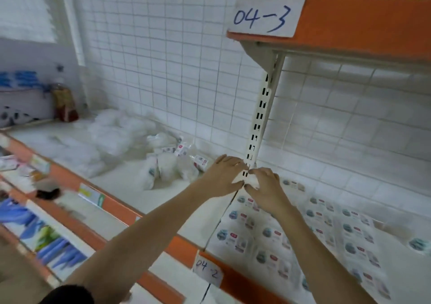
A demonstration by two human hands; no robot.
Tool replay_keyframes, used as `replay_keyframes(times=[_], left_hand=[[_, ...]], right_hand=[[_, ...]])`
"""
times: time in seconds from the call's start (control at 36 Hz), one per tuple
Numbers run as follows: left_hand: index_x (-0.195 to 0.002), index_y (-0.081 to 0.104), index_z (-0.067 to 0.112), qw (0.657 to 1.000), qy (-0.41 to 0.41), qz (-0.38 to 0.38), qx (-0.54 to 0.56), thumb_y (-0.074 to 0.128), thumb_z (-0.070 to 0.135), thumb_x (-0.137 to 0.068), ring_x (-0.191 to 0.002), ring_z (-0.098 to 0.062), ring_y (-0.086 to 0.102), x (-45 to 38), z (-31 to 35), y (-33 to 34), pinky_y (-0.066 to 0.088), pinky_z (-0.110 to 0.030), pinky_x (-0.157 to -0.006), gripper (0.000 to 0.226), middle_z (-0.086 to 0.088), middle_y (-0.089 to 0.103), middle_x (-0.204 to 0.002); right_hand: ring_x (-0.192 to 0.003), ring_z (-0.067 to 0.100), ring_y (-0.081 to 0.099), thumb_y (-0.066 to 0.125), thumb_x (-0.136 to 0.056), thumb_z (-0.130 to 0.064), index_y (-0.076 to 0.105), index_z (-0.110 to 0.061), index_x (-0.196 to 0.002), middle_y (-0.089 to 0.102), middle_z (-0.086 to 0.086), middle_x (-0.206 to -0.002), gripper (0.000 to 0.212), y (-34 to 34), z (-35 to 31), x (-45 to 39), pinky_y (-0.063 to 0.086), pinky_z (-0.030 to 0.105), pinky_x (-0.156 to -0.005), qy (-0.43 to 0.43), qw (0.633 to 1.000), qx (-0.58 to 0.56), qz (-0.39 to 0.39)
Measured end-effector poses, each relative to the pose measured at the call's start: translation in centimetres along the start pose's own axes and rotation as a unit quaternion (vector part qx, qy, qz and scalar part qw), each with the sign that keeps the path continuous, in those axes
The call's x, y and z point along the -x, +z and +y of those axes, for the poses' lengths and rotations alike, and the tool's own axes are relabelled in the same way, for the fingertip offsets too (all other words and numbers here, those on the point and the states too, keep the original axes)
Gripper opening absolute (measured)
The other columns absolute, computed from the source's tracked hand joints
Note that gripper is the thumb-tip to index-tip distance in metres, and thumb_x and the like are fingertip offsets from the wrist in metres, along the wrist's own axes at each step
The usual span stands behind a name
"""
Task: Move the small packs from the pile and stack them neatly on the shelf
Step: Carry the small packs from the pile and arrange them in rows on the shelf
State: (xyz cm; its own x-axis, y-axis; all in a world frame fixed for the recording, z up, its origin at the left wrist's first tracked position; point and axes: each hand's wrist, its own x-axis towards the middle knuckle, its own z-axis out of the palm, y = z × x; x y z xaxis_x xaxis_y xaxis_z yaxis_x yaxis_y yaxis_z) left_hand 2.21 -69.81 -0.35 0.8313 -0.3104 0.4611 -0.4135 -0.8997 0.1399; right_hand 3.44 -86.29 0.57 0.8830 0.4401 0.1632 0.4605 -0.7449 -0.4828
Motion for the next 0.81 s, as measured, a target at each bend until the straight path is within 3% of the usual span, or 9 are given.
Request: replay_keyframes(times=[0.14,0.25,0.36,0.44,0.58,0.67,0.72,0.81], left_hand=[[-0.109,0.062,0.009,0.992,-0.097,0.074,0.018,0.041,0.041,-0.077,-0.106,-0.027,0.058,7.3,-4.2,-4.1,0.047,-0.041,-0.091,0.050,-0.008,0.062,-0.111],[-0.111,0.061,0.011,0.961,-0.226,0.152,0.038,0.058,0.024,-0.083,-0.104,-0.018,0.053,12.5,-7.3,-7.4,0.035,-0.019,-0.087,0.031,-0.004,0.060,-0.110],[-0.108,0.061,0.013,0.927,-0.311,0.198,0.070,0.063,0.008,-0.083,-0.088,-0.011,0.051,17.0,-10.5,-8.9,0.040,-0.024,-0.079,0.026,0.003,0.055,-0.096],[-0.107,0.061,0.014,0.928,-0.318,0.183,0.063,0.064,0.010,-0.084,-0.086,-0.012,0.053,19.3,-13.2,-9.4,0.037,-0.020,-0.074,0.024,0.003,0.057,-0.094],[-0.104,0.059,0.023,0.949,-0.287,0.117,0.053,0.064,0.015,-0.084,-0.083,-0.003,0.053,21.6,-17.9,-9.7,0.037,-0.013,-0.073,0.022,0.009,0.055,-0.090],[-0.100,0.052,0.033,0.963,-0.248,0.075,0.073,0.065,0.016,-0.084,-0.087,0.008,0.051,22.5,-21.1,-9.6,0.036,-0.004,-0.073,0.027,0.018,0.053,-0.089],[-0.101,0.050,0.037,0.971,-0.219,0.053,0.079,0.064,0.021,-0.084,-0.090,0.009,0.050,22.5,-23.2,-9.6,0.036,-0.005,-0.072,0.026,0.022,0.051,-0.090],[-0.104,0.055,0.030,0.979,-0.176,0.022,0.096,0.054,0.034,-0.081,-0.093,0.007,0.048,22.0,-25.9,-9.6,0.037,-0.004,-0.072,0.023,0.021,0.052,-0.091]], right_hand=[[-0.126,0.018,0.037,0.054,-0.091,-0.026,0.048,-0.019,-0.130,0.043,0.001,-0.134,0.041,2.6,-5.6,-0.3,0.033,0.031,-0.103,-0.097,0.991,-0.087,-0.010],[-0.110,0.011,0.048,0.056,-0.091,-0.025,0.054,-0.021,-0.124,0.050,-0.004,-0.123,0.033,4.7,-9.8,0.0,0.036,0.021,-0.090,-0.130,0.978,-0.162,-0.025],[-0.099,0.006,0.051,0.058,-0.088,-0.025,0.060,-0.023,-0.114,0.056,-0.008,-0.111,0.026,7.1,-13.3,0.4,0.037,0.011,-0.077,-0.150,0.964,-0.219,-0.012],[-0.098,0.003,0.050,0.058,-0.088,-0.025,0.060,-0.026,-0.111,0.056,-0.010,-0.110,0.024,8.8,-15.2,0.6,0.038,0.009,-0.076,-0.172,0.963,-0.209,-0.008],[-0.104,0.001,0.048,0.056,-0.089,-0.030,0.059,-0.027,-0.114,0.054,-0.015,-0.110,0.026,12.2,-17.0,0.3,0.040,0.017,-0.089,-0.188,0.968,-0.164,-0.001],[-0.104,-0.002,0.048,0.055,-0.089,-0.030,0.059,-0.029,-0.113,0.053,-0.019,-0.109,0.025,14.5,-18.3,-0.5,0.040,0.015,-0.089,-0.172,0.974,-0.145,0.007],[-0.104,-0.005,0.047,0.055,-0.089,-0.030,0.058,-0.032,-0.112,0.052,-0.023,-0.108,0.023,15.8,-19.3,-1.2,0.039,0.011,-0.086,-0.151,0.978,-0.142,0.018],[-0.103,-0.007,0.046,0.055,-0.090,-0.030,0.057,-0.035,-0.111,0.051,-0.025,-0.108,0.022,17.5,-20.8,-2.5,0.037,0.009,-0.085,-0.113,0.982,-0.144,0.045]])
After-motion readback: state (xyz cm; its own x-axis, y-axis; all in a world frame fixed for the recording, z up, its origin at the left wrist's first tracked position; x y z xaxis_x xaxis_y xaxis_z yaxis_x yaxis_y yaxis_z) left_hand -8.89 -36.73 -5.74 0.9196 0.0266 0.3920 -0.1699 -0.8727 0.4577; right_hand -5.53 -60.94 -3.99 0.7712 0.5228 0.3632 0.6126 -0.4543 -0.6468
